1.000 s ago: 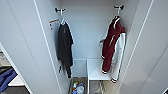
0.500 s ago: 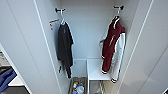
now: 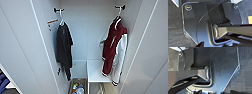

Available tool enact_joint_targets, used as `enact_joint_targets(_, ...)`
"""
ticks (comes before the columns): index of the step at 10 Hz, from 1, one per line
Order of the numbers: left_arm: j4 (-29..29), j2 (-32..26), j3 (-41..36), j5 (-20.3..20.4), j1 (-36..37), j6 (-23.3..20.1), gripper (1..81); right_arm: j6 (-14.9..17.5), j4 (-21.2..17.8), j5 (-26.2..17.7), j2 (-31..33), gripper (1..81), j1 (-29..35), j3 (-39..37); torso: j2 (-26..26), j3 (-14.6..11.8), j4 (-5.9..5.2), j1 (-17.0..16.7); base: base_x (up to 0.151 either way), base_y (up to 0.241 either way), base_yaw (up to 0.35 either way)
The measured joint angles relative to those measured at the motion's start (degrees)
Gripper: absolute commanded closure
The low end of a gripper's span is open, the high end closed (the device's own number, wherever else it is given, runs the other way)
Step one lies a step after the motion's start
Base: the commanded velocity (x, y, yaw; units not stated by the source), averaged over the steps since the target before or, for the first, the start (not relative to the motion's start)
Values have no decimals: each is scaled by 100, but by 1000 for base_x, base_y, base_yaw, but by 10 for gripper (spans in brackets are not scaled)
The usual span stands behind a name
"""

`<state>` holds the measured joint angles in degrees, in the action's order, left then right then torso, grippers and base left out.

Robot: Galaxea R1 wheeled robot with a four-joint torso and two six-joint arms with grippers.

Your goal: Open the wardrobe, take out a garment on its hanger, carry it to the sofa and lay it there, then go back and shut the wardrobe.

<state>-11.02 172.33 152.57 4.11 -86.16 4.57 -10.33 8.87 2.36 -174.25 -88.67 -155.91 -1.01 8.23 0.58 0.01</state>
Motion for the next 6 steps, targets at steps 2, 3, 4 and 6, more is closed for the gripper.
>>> enact_joint_targets(2,-9,2,0,16,24,2,10,5,41,9,-1,10,9,1,0,-2,0,0,101,0,0)
enact_joint_targets(3,-9,2,0,7,9,2,10,5,46,-9,-1,10,-11,4,0,-2,0,0,101,0,0)
enact_joint_targets(4,-9,2,0,2,2,2,10,5,49,-6,-4,10,-11,4,0,-2,0,0,101,0,0)
enact_joint_targets(6,-9,2,0,0,-24,2,10,5,60,-9,-17,10,-22,6,-2,-2,0,-1,106,0,0)
